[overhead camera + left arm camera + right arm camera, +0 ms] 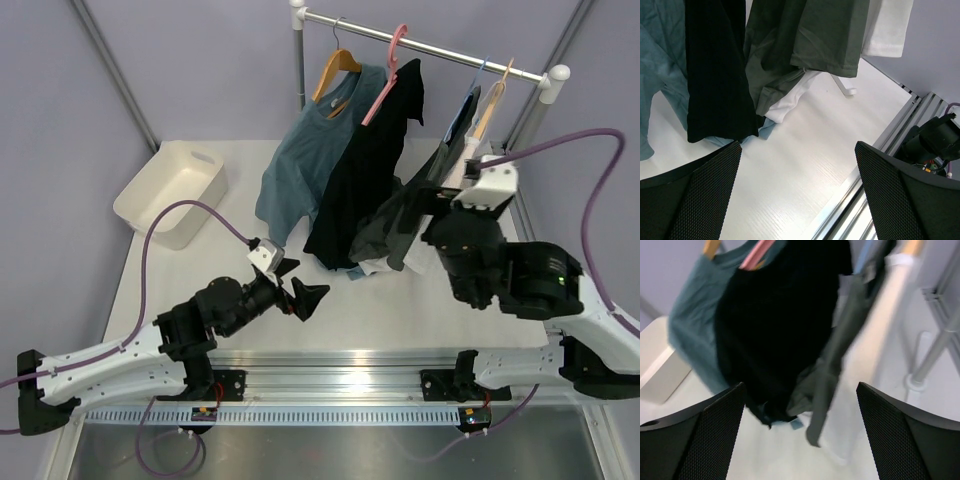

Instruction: Remove the t-shirt from the hanger

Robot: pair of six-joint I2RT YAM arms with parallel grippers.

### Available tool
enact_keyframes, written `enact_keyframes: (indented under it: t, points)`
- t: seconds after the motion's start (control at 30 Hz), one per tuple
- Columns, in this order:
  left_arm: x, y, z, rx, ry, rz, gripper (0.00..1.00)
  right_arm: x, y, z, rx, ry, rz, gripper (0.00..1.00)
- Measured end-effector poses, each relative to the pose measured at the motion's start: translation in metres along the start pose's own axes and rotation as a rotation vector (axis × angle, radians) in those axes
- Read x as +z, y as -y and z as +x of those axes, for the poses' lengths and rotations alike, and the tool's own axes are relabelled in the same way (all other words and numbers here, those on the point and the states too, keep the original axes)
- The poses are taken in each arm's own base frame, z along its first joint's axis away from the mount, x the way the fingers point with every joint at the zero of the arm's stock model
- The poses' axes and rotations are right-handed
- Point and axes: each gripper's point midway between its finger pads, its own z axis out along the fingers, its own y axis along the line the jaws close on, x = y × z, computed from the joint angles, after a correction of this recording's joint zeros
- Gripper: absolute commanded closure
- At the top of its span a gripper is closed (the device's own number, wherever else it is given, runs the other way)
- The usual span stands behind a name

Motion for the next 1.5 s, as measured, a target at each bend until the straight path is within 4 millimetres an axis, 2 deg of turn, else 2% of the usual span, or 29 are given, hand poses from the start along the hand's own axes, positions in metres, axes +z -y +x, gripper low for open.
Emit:
enact_keyframes:
  t: [0.13,0.2,0.3,0.43,0.6,0.63,0.73,0.8,0.93,1.03,1.07,1.1,1.4,1.47,1.5]
  points:
    - [0.003,-0.001,0.006,0.004,-0.02,-0.006,0.01,-0.002,0.072,-0.024,0.071,0.076,0.159,0.0]
    - [0.005,-0.001,0.009,0.005,-0.031,-0.009,0.01,-0.007,0.101,-0.035,0.114,0.127,0.223,0.01]
    - [0.006,-0.001,0.012,0.005,-0.04,-0.01,0.01,-0.017,0.125,-0.056,0.178,0.204,0.272,0.01]
    - [0.006,-0.001,0.012,0.004,-0.04,-0.01,0.01,-0.01,0.117,-0.07,0.166,0.254,0.308,0.0]
    - [0.005,0.0,0.009,0.001,-0.031,-0.008,0.01,0.024,0.093,-0.065,0.072,0.227,0.372,0.0]
    - [0.005,0.0,0.009,0.0,-0.029,-0.007,0.01,0.032,0.09,-0.059,0.056,0.207,0.371,0.01]
    - [0.004,0.0,0.008,-0.002,-0.026,-0.006,0.01,0.063,0.097,-0.045,0.011,0.146,0.463,0.01]
    - [0.004,0.0,0.008,-0.002,-0.027,-0.005,0.01,0.079,0.099,-0.029,-0.02,0.095,0.501,0.01]
    - [0.004,0.001,0.008,-0.004,-0.029,-0.003,0.01,0.095,0.104,-0.002,-0.048,0.009,0.525,0.05]
    - [0.005,0.001,0.009,-0.006,-0.032,-0.001,0.01,0.094,0.113,0.004,-0.034,-0.004,0.542,0.13]
    - [0.005,0.001,0.01,-0.007,-0.033,0.0,0.01,0.093,0.116,0.004,-0.029,-0.002,0.547,0.17]
    - [0.005,0.001,0.01,-0.007,-0.035,0.0,0.01,0.092,0.118,0.005,-0.026,-0.001,0.55,0.27]
    - [0.008,0.001,0.016,-0.004,-0.053,-0.002,0.01,0.088,0.125,0.014,-0.02,0.012,0.542,0.44]
    - [0.008,0.001,0.016,-0.003,-0.056,-0.003,0.01,0.09,0.124,0.017,-0.026,0.011,0.54,0.54]
    - [0.008,0.001,0.017,-0.003,-0.057,-0.003,0.01,0.091,0.124,0.018,-0.028,0.01,0.539,0.63]
